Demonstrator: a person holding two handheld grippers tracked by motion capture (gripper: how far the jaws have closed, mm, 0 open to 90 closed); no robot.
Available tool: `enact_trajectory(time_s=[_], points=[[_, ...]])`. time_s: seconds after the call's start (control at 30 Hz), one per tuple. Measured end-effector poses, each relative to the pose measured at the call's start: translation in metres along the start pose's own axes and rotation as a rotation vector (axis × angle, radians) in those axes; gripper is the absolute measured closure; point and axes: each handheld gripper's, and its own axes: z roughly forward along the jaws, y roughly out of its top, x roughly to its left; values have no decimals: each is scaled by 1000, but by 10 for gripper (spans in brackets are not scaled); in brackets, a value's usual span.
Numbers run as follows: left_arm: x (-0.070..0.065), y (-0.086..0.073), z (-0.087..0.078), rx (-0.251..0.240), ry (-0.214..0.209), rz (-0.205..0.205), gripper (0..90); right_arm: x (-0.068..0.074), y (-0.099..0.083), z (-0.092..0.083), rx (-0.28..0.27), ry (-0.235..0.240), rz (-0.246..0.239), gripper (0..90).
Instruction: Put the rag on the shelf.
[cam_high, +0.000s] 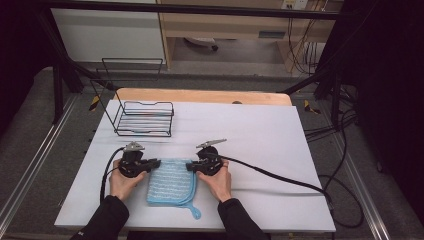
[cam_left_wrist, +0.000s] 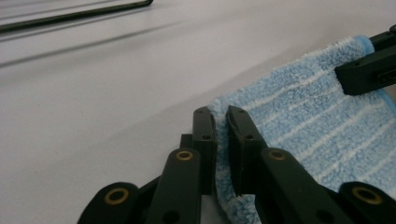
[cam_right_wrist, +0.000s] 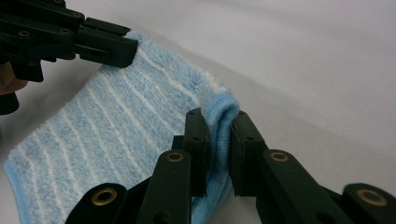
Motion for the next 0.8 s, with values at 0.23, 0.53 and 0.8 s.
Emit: enact_trajectory(time_s=[0.23,0.53,0.8], points=[[-3,4,-19,-68,-17,21,823,7,1,-10,-62,10,-20,795],[-9,11,-38,-144,-24,46,823,15,6,-28,-146,29,-52,796],[-14,17,-50,-192,-23,58,822,22,12,-40,-205,26,-93,797]])
